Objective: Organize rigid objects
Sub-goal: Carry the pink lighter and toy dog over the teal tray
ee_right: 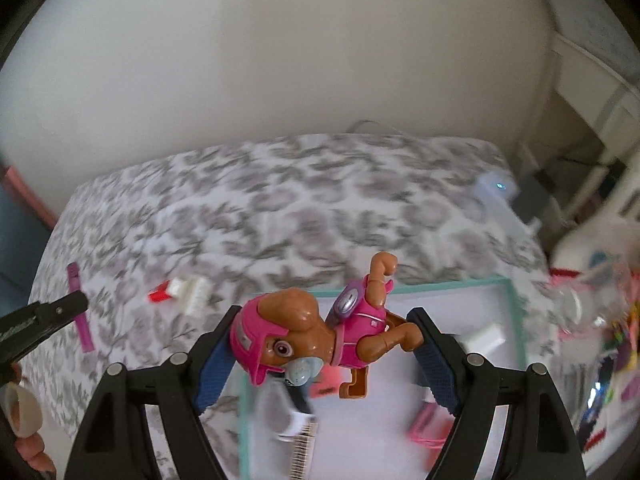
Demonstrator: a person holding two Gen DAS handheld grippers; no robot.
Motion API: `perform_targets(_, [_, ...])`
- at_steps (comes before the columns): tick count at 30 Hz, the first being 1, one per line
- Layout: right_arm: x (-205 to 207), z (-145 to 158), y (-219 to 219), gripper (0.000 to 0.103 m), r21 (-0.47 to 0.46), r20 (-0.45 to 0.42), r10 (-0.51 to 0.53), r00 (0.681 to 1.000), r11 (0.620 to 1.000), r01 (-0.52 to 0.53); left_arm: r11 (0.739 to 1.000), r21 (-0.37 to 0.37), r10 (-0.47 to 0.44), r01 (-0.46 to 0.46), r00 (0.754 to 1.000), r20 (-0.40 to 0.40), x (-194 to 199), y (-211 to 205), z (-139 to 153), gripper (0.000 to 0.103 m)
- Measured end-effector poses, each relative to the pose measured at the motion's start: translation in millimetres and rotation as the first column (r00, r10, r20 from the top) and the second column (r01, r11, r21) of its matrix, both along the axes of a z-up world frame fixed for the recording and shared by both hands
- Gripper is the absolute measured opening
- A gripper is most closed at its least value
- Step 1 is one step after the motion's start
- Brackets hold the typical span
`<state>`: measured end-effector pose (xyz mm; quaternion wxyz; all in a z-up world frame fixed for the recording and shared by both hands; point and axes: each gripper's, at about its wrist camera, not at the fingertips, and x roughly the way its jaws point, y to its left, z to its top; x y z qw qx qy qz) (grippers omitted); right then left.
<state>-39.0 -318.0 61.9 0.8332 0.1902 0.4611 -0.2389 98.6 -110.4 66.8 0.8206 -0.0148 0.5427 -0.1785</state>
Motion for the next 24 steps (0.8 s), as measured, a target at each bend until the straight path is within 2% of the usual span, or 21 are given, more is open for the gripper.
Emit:
perform_targets(5, [-25,0,-31,0.083,-0.007,-0.020,-0.094,0.995,0.996,0.094,0.997,-0.011,-0.081,0.081,0.997,-0.006,-17,-33,3,0.020])
perform_targets(12, [-42,-12,-49,0.083,0.028,-0.049,-0.143,0.989,0.989,0.144,0.973,-0.008,-0.230,0.230,0.972,-0.051,-51,-89,-9,0.020])
perform_targets(19, [-43,-40,-51,0.083,0.089,-0.114,-0.133,0.985,0.986,0.144,0.955,0.022,-0.293,0.297,0.950,-0.109,-72,-120,-32,0.020])
perform_targets(24, [-41,-53,-48,0.083,0.099,-0.146,-0.123,0.982,0.986,0.138,0.945,0.059,-0.311,0.321,0.940,-0.137,-79,-135,-46,0.020])
